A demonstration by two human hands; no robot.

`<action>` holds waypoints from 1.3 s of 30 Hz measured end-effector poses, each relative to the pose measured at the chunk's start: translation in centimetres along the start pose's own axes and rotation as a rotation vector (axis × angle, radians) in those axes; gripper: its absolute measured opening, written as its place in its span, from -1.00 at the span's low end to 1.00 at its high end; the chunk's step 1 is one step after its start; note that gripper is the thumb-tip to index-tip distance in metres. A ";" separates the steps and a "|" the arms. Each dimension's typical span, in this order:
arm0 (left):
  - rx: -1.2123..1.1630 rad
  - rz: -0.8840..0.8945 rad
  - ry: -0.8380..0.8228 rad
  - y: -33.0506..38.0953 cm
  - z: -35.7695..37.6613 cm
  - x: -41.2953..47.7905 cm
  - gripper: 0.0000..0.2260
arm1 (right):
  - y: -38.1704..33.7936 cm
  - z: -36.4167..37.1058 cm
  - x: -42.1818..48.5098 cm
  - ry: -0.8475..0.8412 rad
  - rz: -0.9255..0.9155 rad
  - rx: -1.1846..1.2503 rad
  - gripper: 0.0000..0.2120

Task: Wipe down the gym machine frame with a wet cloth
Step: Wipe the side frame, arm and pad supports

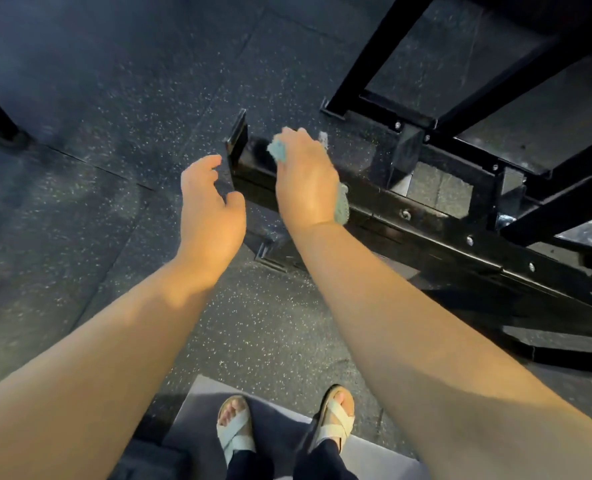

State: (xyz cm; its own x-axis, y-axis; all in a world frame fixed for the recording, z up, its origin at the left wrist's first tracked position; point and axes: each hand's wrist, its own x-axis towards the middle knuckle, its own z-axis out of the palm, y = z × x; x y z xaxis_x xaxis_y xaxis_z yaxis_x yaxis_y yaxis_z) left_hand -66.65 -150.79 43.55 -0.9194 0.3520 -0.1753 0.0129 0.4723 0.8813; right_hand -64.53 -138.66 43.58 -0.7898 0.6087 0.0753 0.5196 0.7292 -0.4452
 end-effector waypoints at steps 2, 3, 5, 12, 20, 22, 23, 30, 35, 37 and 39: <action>-0.108 -0.068 -0.053 0.2 0.1 0.7 -0.53 | -2.5 1.9 0.9 0.019 -0.098 0.028 -0.74; -0.141 -0.044 -0.093 0.4 0.2 0.8 -0.52 | -2.7 2.4 1.0 0.026 -0.149 0.036 -0.75; -0.196 -0.003 -0.160 0.9 0.1 0.9 -0.52 | -1.1 2.0 0.4 0.019 -0.327 -0.002 -0.68; -0.200 -0.075 -0.315 0.0 -0.4 0.8 -0.42 | 9.6 -3.7 -5.6 0.078 -0.329 -0.091 -0.60; -0.234 -0.075 -0.281 0.0 -0.8 1.2 -0.50 | -2.8 2.9 -1.4 0.093 -0.230 0.115 -0.78; -0.244 -0.078 -0.315 -0.3 -1.1 1.4 -0.49 | -2.3 2.9 -1.6 0.100 -0.381 0.062 -0.79; -0.250 -0.076 -0.333 -0.5 -1.3 1.5 -0.49 | -1.0 2.5 -1.7 0.101 -0.501 -0.012 -0.79; -0.238 -0.069 -0.441 -1.0 -1.8 1.4 -0.41 | 6.0 -1.3 -3.0 0.008 -0.727 -0.115 -0.66; -0.290 -0.081 -0.389 -1.2 -1.3 1.2 -0.42 | 0.3 2.1 -1.3 0.094 -0.569 -0.037 -0.77; -0.275 -0.096 -0.383 -1.1 -1.5 1.1 -0.40 | -1.1 1.6 -0.5 0.105 -0.572 -0.043 -0.83; -0.267 -0.097 -0.396 -1.0 -1.6 1.0 -0.40 | -1.3 0.0 -0.4 0.024 -0.513 -0.065 -0.81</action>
State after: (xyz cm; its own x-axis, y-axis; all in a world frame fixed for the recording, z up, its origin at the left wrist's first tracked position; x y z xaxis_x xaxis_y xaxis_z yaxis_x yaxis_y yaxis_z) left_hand -68.21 -152.25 43.22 -0.6902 0.6219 -0.3700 -0.2143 0.3128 0.9253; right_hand -64.92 -139.82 44.09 -0.9410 0.1740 0.2903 0.0870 0.9532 -0.2894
